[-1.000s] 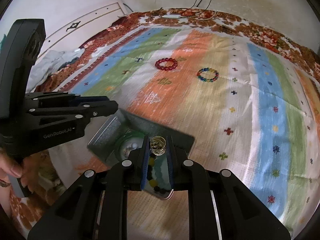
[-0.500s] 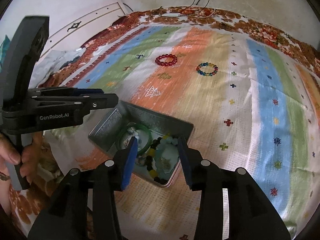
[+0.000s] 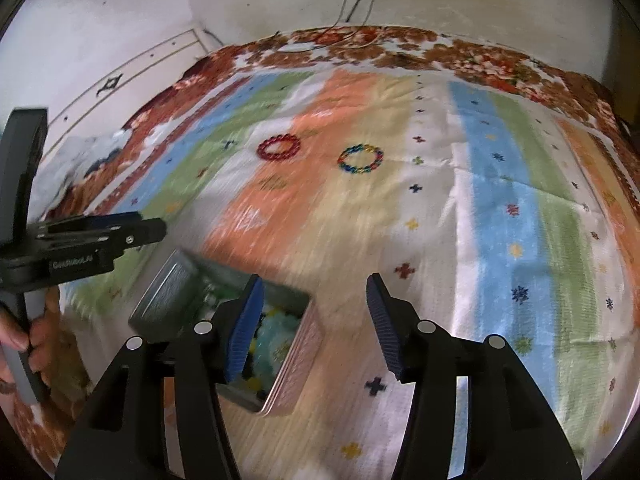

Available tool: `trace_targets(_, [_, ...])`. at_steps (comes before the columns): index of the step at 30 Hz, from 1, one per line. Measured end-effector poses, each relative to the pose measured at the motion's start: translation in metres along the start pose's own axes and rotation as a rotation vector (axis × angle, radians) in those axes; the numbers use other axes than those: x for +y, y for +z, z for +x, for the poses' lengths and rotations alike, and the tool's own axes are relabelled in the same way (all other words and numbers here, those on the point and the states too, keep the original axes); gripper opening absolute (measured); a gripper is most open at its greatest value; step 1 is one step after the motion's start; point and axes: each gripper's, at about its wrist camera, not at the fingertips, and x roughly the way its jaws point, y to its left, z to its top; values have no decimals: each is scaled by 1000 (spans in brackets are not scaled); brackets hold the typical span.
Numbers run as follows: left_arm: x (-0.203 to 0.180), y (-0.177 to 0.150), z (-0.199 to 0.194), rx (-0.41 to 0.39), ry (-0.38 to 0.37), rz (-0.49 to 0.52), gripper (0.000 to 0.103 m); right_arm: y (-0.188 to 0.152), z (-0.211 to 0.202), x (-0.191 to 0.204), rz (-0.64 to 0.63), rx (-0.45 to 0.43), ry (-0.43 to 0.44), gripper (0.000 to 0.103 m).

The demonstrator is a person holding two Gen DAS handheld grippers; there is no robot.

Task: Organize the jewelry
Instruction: 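Move both open tools forward toward the red and multicolour bead bracelets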

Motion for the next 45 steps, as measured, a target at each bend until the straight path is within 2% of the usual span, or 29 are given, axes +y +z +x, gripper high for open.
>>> trace_targets(4, [6,11,2,-27,46,-2,59,7,6,-9,39,4,-9,54])
trace_targets(9, [11,22,3,-52,60,-13,68,20,13,-16,71,9,-10,57])
trace_targets(16, [17,39,16,-49,90,-15,69,45,26,-26,68,-12,-42,60])
trace_targets(20, [18,53,25,-54,113,-4,74,55,37,-32,69,-13,-60,60])
trace_targets(31, [24,83,55,-42,126,-14,75,72,68,-44,91,27,-53,61])
trace_targets(45, [30,111,89,-31,137,-21,75,96,101,-54,113,36,-100,61])
